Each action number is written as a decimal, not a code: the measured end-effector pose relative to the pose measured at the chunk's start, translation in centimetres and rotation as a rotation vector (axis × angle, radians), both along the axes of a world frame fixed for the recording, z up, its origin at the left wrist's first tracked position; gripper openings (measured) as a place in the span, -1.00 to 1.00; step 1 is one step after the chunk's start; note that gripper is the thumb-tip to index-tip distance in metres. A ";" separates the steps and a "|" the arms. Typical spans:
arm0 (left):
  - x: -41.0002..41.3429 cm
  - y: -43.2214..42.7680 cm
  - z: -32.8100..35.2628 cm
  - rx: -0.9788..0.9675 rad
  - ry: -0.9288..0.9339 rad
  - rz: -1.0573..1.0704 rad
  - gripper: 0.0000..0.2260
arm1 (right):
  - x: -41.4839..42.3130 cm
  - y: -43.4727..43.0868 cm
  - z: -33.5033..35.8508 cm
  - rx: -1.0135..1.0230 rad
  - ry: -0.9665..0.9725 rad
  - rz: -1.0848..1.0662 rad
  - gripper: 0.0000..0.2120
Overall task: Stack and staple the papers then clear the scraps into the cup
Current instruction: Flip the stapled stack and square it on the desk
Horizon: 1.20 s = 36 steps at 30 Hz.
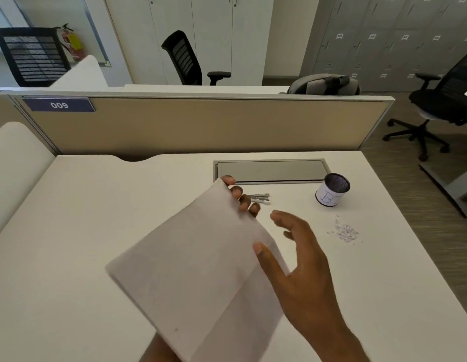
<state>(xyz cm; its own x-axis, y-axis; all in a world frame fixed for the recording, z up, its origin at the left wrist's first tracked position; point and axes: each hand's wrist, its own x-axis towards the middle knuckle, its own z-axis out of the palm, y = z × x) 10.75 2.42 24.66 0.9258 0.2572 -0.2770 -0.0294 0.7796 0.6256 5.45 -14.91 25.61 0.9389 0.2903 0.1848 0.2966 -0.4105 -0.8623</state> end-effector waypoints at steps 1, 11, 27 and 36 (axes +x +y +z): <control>0.1 0.5 -0.2 0.168 0.054 0.008 -0.54 | -0.1 0.2 -0.2 0.063 0.089 0.042 -0.61; -0.6 4.7 -3.6 1.186 0.304 0.484 -0.72 | 0.8 -0.3 -5.6 0.668 0.854 0.315 -0.23; -8.8 12.2 -9.8 0.756 0.148 -0.136 -0.85 | 3.9 4.3 -12.1 0.394 0.594 0.058 -0.72; -10.9 11.8 -16.2 0.791 0.283 -0.296 -0.75 | 2.9 5.1 -18.6 0.220 0.674 0.086 -0.74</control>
